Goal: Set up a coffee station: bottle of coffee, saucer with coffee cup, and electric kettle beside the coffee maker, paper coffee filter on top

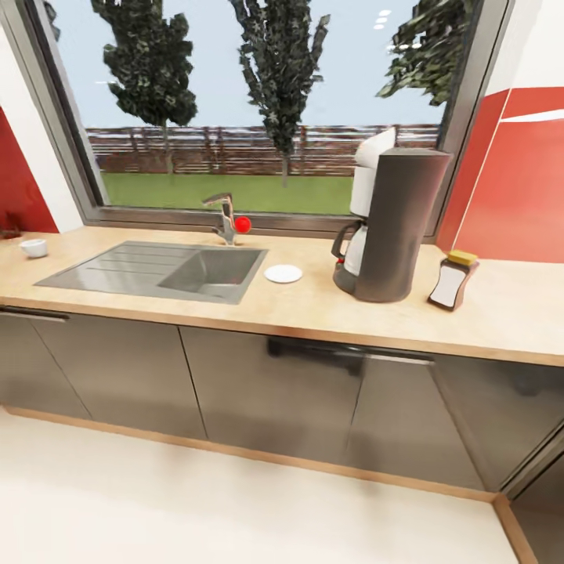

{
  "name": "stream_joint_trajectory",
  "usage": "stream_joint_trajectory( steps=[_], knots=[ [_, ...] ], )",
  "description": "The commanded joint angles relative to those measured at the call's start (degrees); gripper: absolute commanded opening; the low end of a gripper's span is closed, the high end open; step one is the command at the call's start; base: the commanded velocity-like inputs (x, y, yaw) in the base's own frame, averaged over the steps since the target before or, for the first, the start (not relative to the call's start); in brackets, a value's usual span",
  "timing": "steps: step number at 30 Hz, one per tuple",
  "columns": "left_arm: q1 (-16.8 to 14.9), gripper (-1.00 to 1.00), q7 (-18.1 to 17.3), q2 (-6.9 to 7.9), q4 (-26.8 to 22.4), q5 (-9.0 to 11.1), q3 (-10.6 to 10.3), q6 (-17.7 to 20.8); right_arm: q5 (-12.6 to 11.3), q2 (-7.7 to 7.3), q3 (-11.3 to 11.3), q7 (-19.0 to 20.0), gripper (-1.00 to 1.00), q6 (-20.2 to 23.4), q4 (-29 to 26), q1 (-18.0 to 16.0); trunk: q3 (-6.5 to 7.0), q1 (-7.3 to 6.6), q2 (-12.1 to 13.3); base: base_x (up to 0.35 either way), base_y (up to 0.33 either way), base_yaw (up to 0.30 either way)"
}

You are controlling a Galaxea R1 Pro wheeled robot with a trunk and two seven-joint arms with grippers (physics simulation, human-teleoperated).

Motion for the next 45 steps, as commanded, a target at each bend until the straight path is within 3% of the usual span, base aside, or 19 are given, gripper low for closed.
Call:
stream_joint_trajectory(
  steps=[1,27,45],
  knots=[
    [0.0,1.00,-0.2,0.00,0.1,-0.4,0.5,-0.2,0.6,-0.08,-0.5,0.0,1.00,-0.3,0.1,0.0,-0.05,0.01,0.0,0.103,0.281,0.024],
    [0.0,1.00,-0.2,0.00,0.1,-0.4,0.4,-0.2,0.6,-0.18,-0.4,0.0,1.00,-0.3,0.1,0.0,-0.05,0.01,0.0,0.107,0.301,-0.024],
    [0.0,1.00,-0.2,0.00,0.1,-0.4,0.5,-0.2,0.6,-0.20,-0.4,0.0,1.00,-0.3,0.1,0.0,-0.05,0.01,0.0,0.012,0.033,-0.249]
  ],
)
